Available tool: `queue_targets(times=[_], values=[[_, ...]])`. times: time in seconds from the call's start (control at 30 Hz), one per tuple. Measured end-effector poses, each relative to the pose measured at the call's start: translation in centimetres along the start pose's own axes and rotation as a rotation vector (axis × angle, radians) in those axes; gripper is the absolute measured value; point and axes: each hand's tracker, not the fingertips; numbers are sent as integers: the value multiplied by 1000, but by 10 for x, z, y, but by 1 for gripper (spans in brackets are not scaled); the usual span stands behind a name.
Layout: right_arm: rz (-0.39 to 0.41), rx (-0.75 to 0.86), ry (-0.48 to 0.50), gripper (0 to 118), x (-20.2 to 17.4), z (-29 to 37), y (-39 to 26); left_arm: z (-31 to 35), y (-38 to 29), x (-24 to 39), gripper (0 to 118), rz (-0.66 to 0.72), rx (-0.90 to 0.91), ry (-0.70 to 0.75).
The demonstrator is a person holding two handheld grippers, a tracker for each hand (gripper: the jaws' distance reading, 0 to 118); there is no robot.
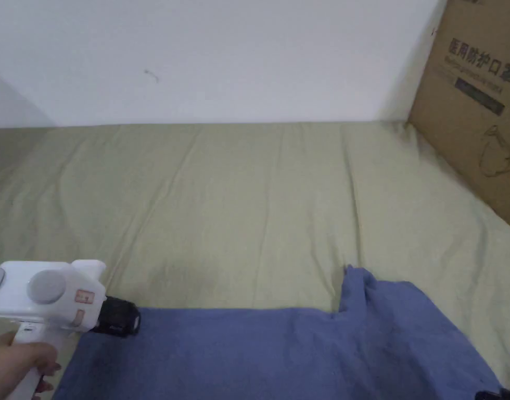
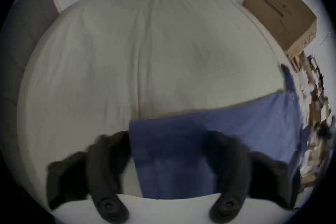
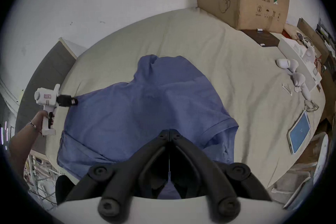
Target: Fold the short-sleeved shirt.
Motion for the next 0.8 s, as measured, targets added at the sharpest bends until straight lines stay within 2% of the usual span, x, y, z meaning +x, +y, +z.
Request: queue_targets(times=[0.03, 0.07, 0.1, 0.13, 0.17, 0.2, 0.3, 0.33, 0.37, 0.4, 0.43, 0.47, 0.5, 0.6, 0.63, 0.73, 0.77, 0.8], values=[[-9, -2, -1, 0, 2, -3, 3, -10, 2, -6, 80, -49, 0, 106], [-12, -3, -2, 0, 4, -6, 7, -10, 5, -16, 77, -96, 55, 94], [-12, -1, -5, 0, 3, -10, 11, -1, 3, -14, 66, -84, 90, 84], [-12, 2, -3, 0, 4, -18, 15, 7, 0, -13, 50, -79, 99, 70], [-15, 4, 4, 0, 5, -24, 20, 18, 1, -10, 19, -82, 114, 50], [-22, -2, 15, 0, 5, -34, 28, 28, -2, -10, 4, -45, 123, -52], [-35, 2, 17, 3, 7, -63, 62, 62, -10, -4, 4, -56, 188, -34], [-21, 31, 3, 20, 8, -73, 78, 72, -12, -4, 4, -79, 211, -26], [-5, 45, -8, 55, 9, -82, 91, 80, -15, -5, 4, -92, 218, -13], [7, 39, -31, 105, 10, -98, 109, 88, -19, -7, 4, -99, 224, -1], [27, 7, -60, 118, 12, -112, 121, 96, -22, -7, 4, -99, 230, -2], [31, -22, -86, 116, 14, -127, 133, 103, -26, -8, 4, -96, 238, 1], [33, 20, -112, 116, 17, -141, 147, 108, -28, -11, 4, -91, 244, -1], [13, -165, -157, 116, 23, -189, 165, 98, -29, -23, 4, -41, 234, -32], [8, -209, -172, 116, 40, -203, 162, 98, -29, -25, 4, -37, 234, -34], [-10, -367, -183, 108, 44, -224, 147, 94, -27, -23, 4, -38, 215, -27], [37, -319, -214, 101, 44, -224, 151, 94, -27, -23, 4, -41, 212, -24], [91, -262, -218, 83, 40, -217, 151, 93, -27, -24, 4, -43, 207, -23]])
